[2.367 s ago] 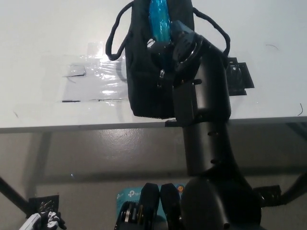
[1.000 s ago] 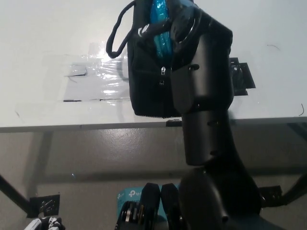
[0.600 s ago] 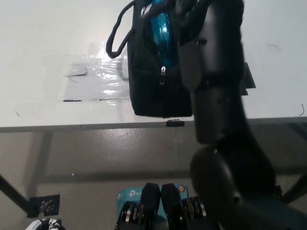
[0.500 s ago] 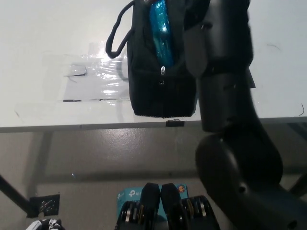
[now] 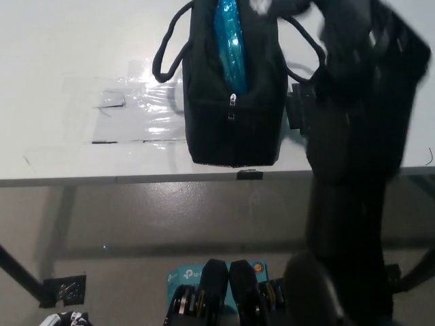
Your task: The robot uses its right hand to pick up a stack of plates kept in the middle of the desk and put it inside a bag kept next to it
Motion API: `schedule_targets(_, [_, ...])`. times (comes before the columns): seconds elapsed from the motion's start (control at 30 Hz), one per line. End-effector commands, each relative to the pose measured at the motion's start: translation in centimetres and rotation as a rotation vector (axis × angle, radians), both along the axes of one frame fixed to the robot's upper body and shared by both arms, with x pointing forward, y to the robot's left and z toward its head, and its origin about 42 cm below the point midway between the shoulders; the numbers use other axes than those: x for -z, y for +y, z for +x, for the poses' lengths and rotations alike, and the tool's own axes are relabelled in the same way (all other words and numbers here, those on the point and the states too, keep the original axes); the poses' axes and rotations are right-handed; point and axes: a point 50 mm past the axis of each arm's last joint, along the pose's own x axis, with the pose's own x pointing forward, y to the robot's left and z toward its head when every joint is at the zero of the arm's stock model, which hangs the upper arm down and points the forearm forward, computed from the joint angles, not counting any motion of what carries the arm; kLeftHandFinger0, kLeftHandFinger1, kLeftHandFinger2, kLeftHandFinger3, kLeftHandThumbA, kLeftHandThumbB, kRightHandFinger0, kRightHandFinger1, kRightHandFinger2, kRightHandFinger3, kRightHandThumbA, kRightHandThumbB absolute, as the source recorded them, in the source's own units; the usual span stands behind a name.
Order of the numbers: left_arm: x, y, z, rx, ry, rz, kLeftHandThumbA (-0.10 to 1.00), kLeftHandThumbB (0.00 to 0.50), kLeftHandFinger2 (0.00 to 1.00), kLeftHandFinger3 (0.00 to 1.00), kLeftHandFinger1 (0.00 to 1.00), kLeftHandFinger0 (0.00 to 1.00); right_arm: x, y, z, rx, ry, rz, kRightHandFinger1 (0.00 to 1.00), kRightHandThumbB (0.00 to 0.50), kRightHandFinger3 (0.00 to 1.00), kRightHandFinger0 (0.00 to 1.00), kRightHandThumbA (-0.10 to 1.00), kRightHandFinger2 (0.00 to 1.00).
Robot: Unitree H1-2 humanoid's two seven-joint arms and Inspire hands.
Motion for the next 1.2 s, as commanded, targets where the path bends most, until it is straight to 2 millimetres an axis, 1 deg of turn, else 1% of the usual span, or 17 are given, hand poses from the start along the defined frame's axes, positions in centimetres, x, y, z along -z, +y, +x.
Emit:
schedule_targets(0.0, [-1.1,0.9,0.9,0.026,-0.041,0.021,0.29,0.500,0.35,0.40,0.23,0.01,1.0,-2.8,-10.7,-0.187,-0.476,0.194,1.00,0.212,1.00,1.00,0.61,1.00])
schedule_targets(0.03, [-1.1,1.0,0.9,0.025,-0.041,0.017,0.29,0.500,0.35,0.39,0.23,0.01,2.0,-3.6,-11.4,-0.184,-0.490,0.199,1.00,0.194,1.00,1.00,0.63,1.00])
schedule_targets(0.07, [-1.2,0.9,1.1,0.021,-0.045,0.016,0.31,0.500,0.36,0.40,0.23,0.01,3.3,-4.8,-11.9,-0.193,-0.509,0.218,1.00,0.161,1.00,1.00,0.58,1.00])
schedule_targets(0.2, [-1.3,1.1,1.3,0.011,-0.051,0.012,0.30,0.500,0.36,0.39,0.24,0.00,7.3,-7.1,-13.3,-0.198,-0.486,0.251,1.00,0.180,1.00,1.00,0.61,1.00])
schedule_targets(0.23, [-1.4,1.1,1.2,0.007,-0.051,0.010,0.30,0.500,0.36,0.39,0.24,0.00,8.5,-7.7,-13.9,-0.189,-0.455,0.246,1.00,0.191,1.00,1.00,0.66,1.00])
schedule_targets(0.3, [-1.3,1.2,1.2,0.008,-0.051,0.014,0.30,0.500,0.37,0.39,0.24,0.01,11.2,-9.0,-15.3,-0.164,-0.407,0.242,1.00,0.179,1.00,1.00,0.66,1.00])
schedule_targets(0.5, [-1.7,1.5,1.4,0.008,-0.055,0.017,0.30,0.500,0.38,0.41,0.26,0.01,16.7,-10.5,-18.5,-0.124,-0.309,0.254,1.00,0.199,1.00,1.00,0.62,1.00])
schedule_targets(0.6, [-1.7,1.5,1.3,0.014,-0.059,0.024,0.32,0.500,0.39,0.40,0.28,0.02,18.9,-10.5,-19.9,-0.135,-0.255,0.259,1.00,0.187,1.00,1.00,0.61,1.00])
schedule_targets(0.67, [-2.0,1.7,1.8,0.008,-0.067,0.025,0.32,0.500,0.40,0.40,0.28,0.02,19.8,-10.4,-20.1,-0.151,-0.239,0.274,1.00,0.174,1.00,1.00,0.61,1.00])
schedule_targets(0.7, [-2.1,1.7,1.9,0.005,-0.068,0.025,0.31,0.500,0.39,0.40,0.28,0.02,22.2,-10.5,-20.4,-0.173,-0.210,0.333,1.00,0.185,1.00,1.00,0.61,1.00])
schedule_targets(0.77, [-2.1,1.6,1.9,0.000,-0.067,0.023,0.31,0.500,0.37,0.39,0.27,0.02,24.8,-10.7,-20.8,-0.179,-0.167,0.392,1.00,0.202,1.00,1.00,0.62,1.00])
schedule_targets(0.87, [-2.5,1.8,2.1,0.008,-0.076,0.034,0.32,0.500,0.36,0.39,0.26,0.01,27.3,-10.8,-20.9,-0.169,-0.089,0.503,1.00,0.227,1.00,1.00,0.60,1.00])
schedule_targets(0.97, [-2.4,1.8,2.2,0.015,-0.079,0.037,0.31,0.500,0.35,0.39,0.26,0.02,32.3,-11.4,-21.1,-0.146,-0.024,0.617,1.00,0.225,1.00,1.00,0.51,1.00])
schedule_targets(1.03, [-2.4,1.8,2.2,0.014,-0.075,0.037,0.31,0.500,0.41,0.43,0.30,0.04,34.9,-11.9,-20.9,-0.121,0.006,0.689,1.00,0.210,1.00,1.00,0.45,1.00])
schedule_targets(1.1, [-2.4,1.9,2.1,0.009,-0.078,0.034,0.32,0.500,0.40,0.42,0.29,0.04,35.6,-12.1,-20.7,-0.111,0.013,0.717,1.00,0.197,1.00,1.00,0.47,1.00])
schedule_targets(1.13, [-2.4,1.9,2.1,0.011,-0.081,0.034,0.32,0.500,0.39,0.41,0.27,0.04,36.2,-12.3,-20.6,-0.095,0.014,0.740,1.00,0.207,1.00,1.00,0.55,1.00])
schedule_targets(1.17, [-2.4,1.9,2.1,0.011,-0.081,0.034,0.32,0.500,0.39,0.41,0.27,0.04,36.2,-12.3,-20.6,-0.095,0.014,0.740,1.00,0.207,1.00,1.00,0.55,1.00])
